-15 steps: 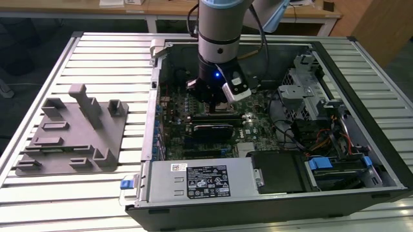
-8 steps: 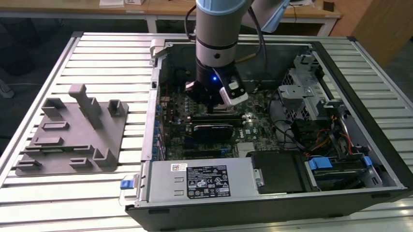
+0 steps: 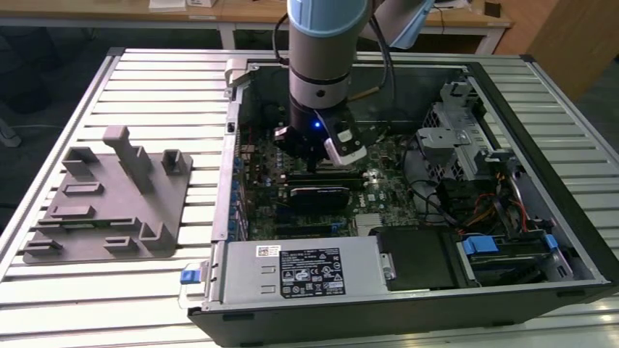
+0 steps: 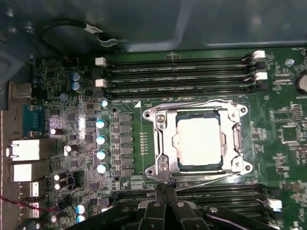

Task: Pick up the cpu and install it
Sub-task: 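Install the second cpu locking lever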

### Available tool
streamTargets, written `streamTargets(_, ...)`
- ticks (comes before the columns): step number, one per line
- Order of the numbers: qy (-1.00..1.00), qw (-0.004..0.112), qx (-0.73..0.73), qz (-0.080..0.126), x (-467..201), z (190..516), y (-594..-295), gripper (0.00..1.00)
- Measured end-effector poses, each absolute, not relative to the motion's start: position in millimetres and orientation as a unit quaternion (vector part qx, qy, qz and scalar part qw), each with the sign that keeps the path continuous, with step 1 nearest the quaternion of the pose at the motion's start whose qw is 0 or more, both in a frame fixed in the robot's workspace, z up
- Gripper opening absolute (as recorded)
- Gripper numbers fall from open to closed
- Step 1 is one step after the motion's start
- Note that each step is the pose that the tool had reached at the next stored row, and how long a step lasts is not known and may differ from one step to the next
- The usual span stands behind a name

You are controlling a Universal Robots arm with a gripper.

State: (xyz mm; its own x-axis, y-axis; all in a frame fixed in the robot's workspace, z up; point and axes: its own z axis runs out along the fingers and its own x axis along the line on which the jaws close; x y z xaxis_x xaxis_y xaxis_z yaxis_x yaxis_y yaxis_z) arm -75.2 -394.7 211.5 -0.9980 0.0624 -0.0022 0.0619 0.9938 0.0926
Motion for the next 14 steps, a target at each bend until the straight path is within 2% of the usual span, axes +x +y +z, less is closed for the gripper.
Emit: streamTargets(14,0.998,0.002,0.03,0.054,-82.8,203.6,-399.8,0.11)
